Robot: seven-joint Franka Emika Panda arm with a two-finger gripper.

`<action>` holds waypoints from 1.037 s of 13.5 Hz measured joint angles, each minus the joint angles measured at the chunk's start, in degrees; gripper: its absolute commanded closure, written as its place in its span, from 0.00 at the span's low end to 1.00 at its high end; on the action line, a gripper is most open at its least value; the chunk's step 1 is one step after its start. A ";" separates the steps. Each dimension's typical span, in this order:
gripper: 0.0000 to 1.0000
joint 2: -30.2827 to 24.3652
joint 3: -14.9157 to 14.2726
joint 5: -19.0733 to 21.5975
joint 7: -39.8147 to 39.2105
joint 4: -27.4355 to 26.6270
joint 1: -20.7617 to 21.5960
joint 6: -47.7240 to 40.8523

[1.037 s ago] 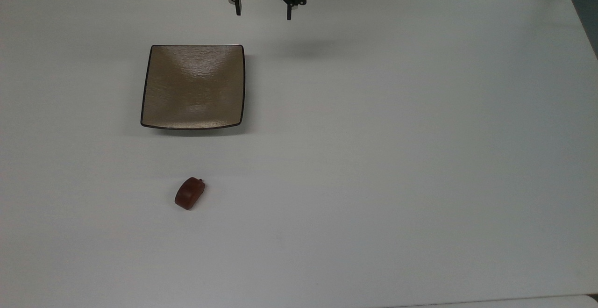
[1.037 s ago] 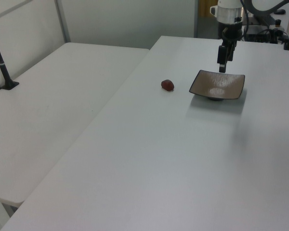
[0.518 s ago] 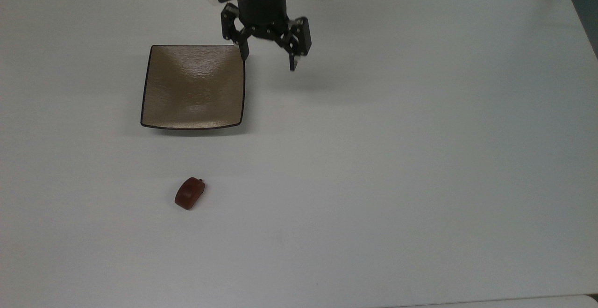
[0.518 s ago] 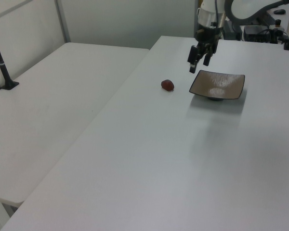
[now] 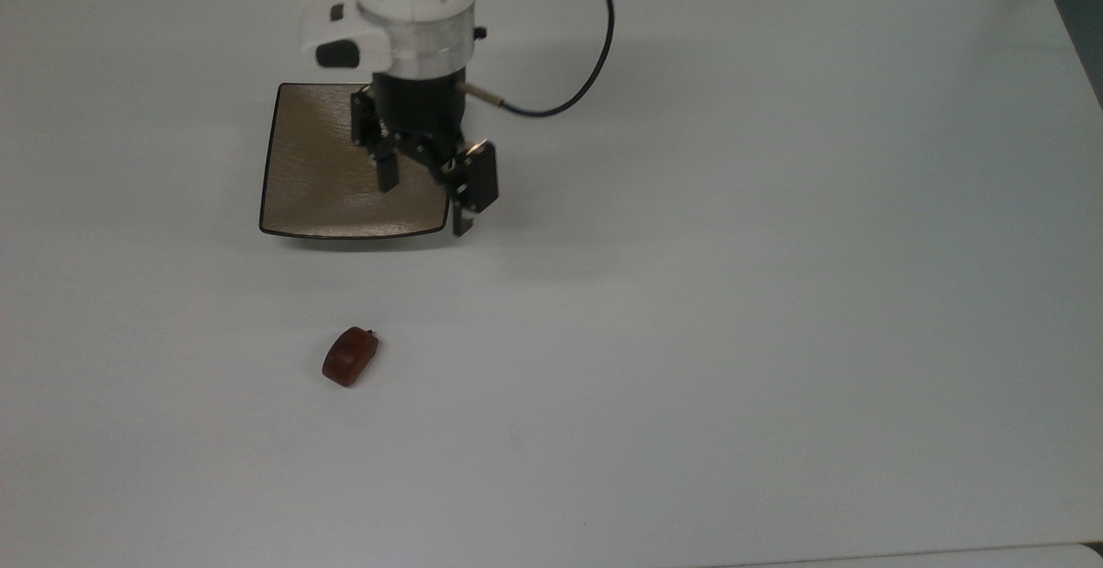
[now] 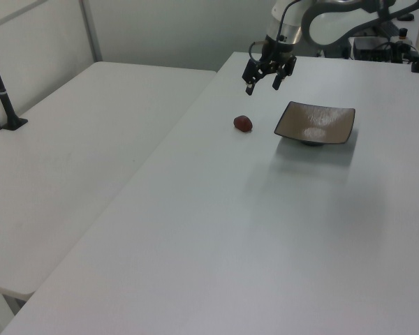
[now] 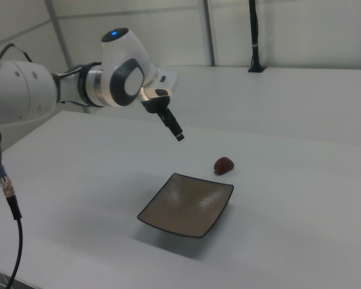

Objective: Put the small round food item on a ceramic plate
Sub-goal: 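Move the open gripper over the small red food item and lower, then close the gripper on the small red food item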

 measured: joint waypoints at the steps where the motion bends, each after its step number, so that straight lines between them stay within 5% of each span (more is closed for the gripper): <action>1: 0.00 1.52 -0.04 -0.42 0.09 1.05 -0.67 0.84; 7: 0.00 13.52 -0.14 -7.95 0.49 8.64 -4.88 7.21; 12: 0.01 24.19 -0.11 -10.12 0.81 15.88 -5.19 9.79; 13: 0.11 25.40 -0.08 -10.16 0.81 16.98 -5.17 9.80; 14: 0.59 26.69 -0.05 -10.20 0.81 18.07 -5.17 9.80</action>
